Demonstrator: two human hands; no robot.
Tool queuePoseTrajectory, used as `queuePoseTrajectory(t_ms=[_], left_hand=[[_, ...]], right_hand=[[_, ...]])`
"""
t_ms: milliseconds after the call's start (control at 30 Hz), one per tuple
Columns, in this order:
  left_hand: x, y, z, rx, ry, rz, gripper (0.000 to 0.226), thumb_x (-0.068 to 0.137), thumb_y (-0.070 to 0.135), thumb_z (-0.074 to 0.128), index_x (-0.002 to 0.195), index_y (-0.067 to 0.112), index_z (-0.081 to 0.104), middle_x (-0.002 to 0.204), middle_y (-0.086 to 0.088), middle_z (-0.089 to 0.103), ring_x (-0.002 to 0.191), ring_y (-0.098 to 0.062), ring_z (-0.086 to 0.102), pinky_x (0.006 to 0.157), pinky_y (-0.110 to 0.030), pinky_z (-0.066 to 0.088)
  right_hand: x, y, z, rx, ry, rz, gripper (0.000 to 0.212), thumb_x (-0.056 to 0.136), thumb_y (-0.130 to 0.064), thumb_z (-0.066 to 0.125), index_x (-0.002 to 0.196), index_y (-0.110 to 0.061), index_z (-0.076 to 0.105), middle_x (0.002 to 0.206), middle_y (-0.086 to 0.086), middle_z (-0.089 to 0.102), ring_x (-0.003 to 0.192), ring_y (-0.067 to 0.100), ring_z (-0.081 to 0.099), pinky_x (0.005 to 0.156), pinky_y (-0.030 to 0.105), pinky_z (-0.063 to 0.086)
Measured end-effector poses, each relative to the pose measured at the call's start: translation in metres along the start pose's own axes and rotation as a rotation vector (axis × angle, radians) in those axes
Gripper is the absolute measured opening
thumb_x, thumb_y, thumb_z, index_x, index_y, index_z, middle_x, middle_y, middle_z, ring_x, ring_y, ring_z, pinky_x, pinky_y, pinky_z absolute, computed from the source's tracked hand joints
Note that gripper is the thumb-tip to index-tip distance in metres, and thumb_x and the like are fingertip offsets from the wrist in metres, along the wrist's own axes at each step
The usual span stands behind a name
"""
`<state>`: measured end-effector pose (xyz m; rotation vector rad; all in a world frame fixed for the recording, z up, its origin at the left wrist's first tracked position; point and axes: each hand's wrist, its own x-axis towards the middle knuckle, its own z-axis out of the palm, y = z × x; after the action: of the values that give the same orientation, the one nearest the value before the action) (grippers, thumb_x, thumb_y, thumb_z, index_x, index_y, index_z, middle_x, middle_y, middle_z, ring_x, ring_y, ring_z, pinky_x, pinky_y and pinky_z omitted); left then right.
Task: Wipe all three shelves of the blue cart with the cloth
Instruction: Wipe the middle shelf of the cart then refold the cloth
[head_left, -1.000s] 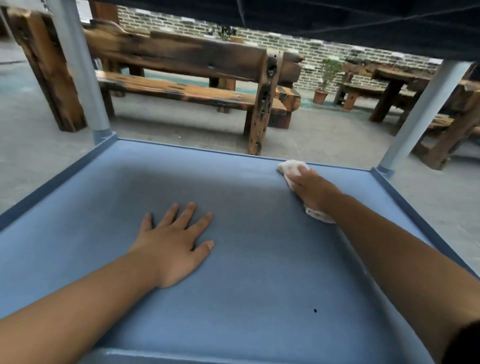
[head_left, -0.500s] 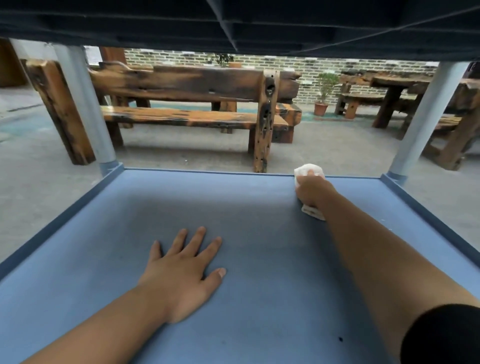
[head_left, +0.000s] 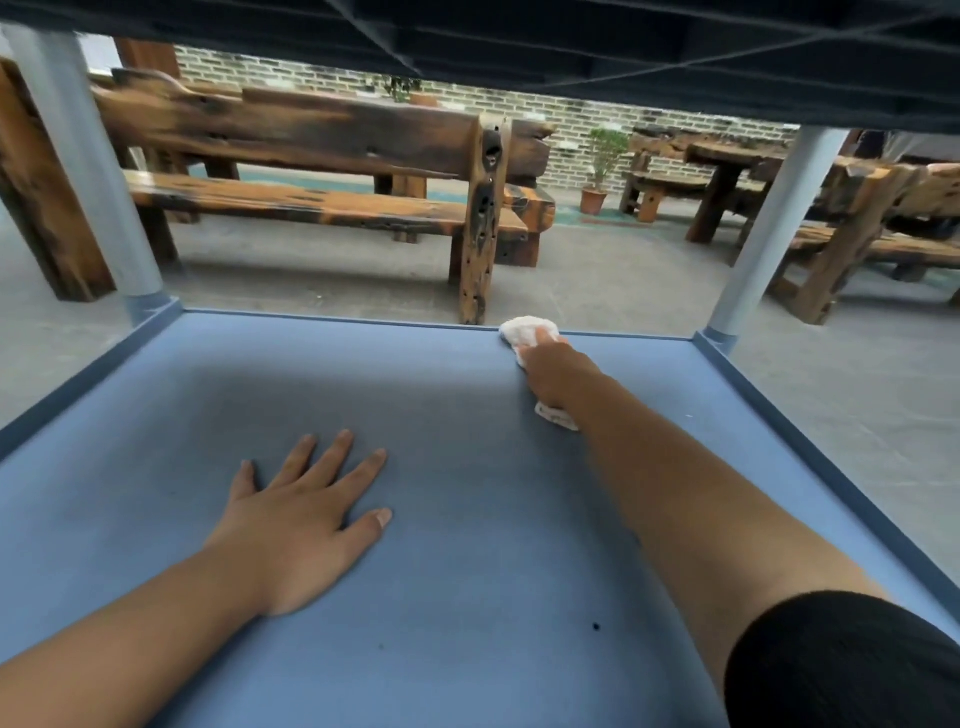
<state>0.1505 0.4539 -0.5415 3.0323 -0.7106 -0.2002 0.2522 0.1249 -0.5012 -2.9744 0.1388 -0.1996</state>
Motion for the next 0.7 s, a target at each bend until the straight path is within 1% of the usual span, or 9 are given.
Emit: queuePoseTrajectory(t_ms=[33, 100, 167, 267, 333, 400, 433, 567, 700], left_hand=[[-0.001, 0.000, -0.001, 0.002, -0.002, 0.004, 0.070, 0.075, 0.079, -0.004, 0.140, 0.059, -0.022, 0.158, 0.019, -0.024, 0.148, -0.014, -0.018, 0.116, -0.058, 0.001], [-0.004, 0.000, -0.001, 0.001, -0.009, 0.009, 0.062, 0.078, 0.078, -0.002, 0.134, 0.063, -0.025, 0.157, 0.019, -0.026, 0.147, -0.013, -0.019, 0.116, -0.057, 0.000], [-0.006, 0.000, -0.002, -0.002, -0.002, 0.014, 0.055, 0.081, 0.077, 0.000, 0.127, 0.066, -0.027, 0.156, 0.019, -0.027, 0.147, -0.012, -0.019, 0.116, -0.055, 0.000], [-0.008, 0.001, -0.004, -0.003, 0.011, 0.014, 0.052, 0.081, 0.078, 0.000, 0.125, 0.069, -0.027, 0.153, 0.022, -0.029, 0.146, -0.009, -0.020, 0.117, -0.053, 0.002], [-0.007, 0.003, -0.006, -0.003, 0.014, 0.013, 0.053, 0.081, 0.078, 0.001, 0.125, 0.069, -0.026, 0.151, 0.023, -0.031, 0.145, -0.008, -0.021, 0.117, -0.052, 0.002], [-0.007, 0.006, -0.007, -0.002, 0.004, 0.014, 0.053, 0.083, 0.077, 0.003, 0.127, 0.068, -0.025, 0.149, 0.024, -0.032, 0.145, -0.008, -0.021, 0.117, -0.052, 0.001], [-0.007, 0.007, -0.007, -0.002, -0.005, 0.008, 0.053, 0.084, 0.076, 0.004, 0.127, 0.068, -0.025, 0.149, 0.024, -0.032, 0.145, -0.009, -0.021, 0.118, -0.052, 0.000], [-0.005, 0.009, -0.009, -0.001, -0.026, 0.008, 0.056, 0.088, 0.072, 0.010, 0.135, 0.064, -0.020, 0.151, 0.023, -0.027, 0.147, -0.011, -0.018, 0.118, -0.053, 0.003], [-0.004, 0.011, -0.020, 0.032, -0.089, -0.021, 0.065, 0.091, 0.071, 0.020, 0.148, 0.053, -0.006, 0.160, 0.016, -0.019, 0.149, -0.015, -0.012, 0.117, -0.055, 0.006]], right_hand=[[-0.007, 0.017, -0.002, -0.026, -0.006, -0.011, 0.061, 0.094, -0.012, 0.050, 0.150, -0.026, 0.030, 0.157, 0.002, 0.023, 0.142, 0.020, 0.029, 0.115, 0.031, 0.021], [-0.017, 0.053, -0.007, -0.048, -0.022, 0.005, 0.069, 0.091, -0.012, 0.054, 0.151, -0.029, 0.026, 0.160, 0.002, 0.015, 0.145, 0.021, 0.024, 0.117, 0.032, 0.018], [-0.025, 0.096, -0.013, -0.086, 0.000, 0.017, 0.069, 0.091, -0.015, 0.052, 0.153, -0.029, 0.023, 0.159, 0.003, 0.014, 0.144, 0.023, 0.024, 0.117, 0.034, 0.019], [-0.040, 0.164, -0.024, -0.190, 0.014, 0.015, 0.066, 0.093, -0.020, 0.046, 0.152, -0.030, 0.018, 0.158, 0.006, 0.016, 0.144, 0.024, 0.024, 0.116, 0.041, 0.026], [-0.048, 0.197, -0.029, -0.242, 0.040, 0.080, 0.056, 0.095, -0.031, 0.037, 0.147, -0.039, 0.018, 0.157, 0.003, 0.020, 0.143, 0.024, 0.027, 0.114, 0.046, 0.029], [-0.052, 0.209, -0.031, -0.215, 0.067, 0.181, 0.045, 0.097, -0.046, 0.026, 0.140, -0.047, 0.018, 0.154, 0.000, 0.024, 0.140, 0.026, 0.033, 0.112, 0.051, 0.031], [-0.049, 0.209, -0.030, -0.200, 0.068, 0.178, 0.043, 0.096, -0.049, 0.020, 0.139, -0.047, 0.020, 0.154, 0.000, 0.026, 0.139, 0.026, 0.034, 0.112, 0.051, 0.031], [-0.045, 0.202, -0.027, -0.179, 0.070, 0.163, 0.043, 0.096, -0.040, 0.022, 0.139, -0.040, 0.026, 0.154, 0.004, 0.028, 0.142, 0.025, 0.028, 0.113, 0.051, 0.030], [-0.049, 0.201, -0.019, -0.160, 0.037, 0.190, 0.054, 0.095, -0.026, 0.032, 0.148, -0.034, 0.023, 0.157, 0.009, 0.022, 0.146, 0.027, 0.019, 0.117, 0.046, 0.023]])
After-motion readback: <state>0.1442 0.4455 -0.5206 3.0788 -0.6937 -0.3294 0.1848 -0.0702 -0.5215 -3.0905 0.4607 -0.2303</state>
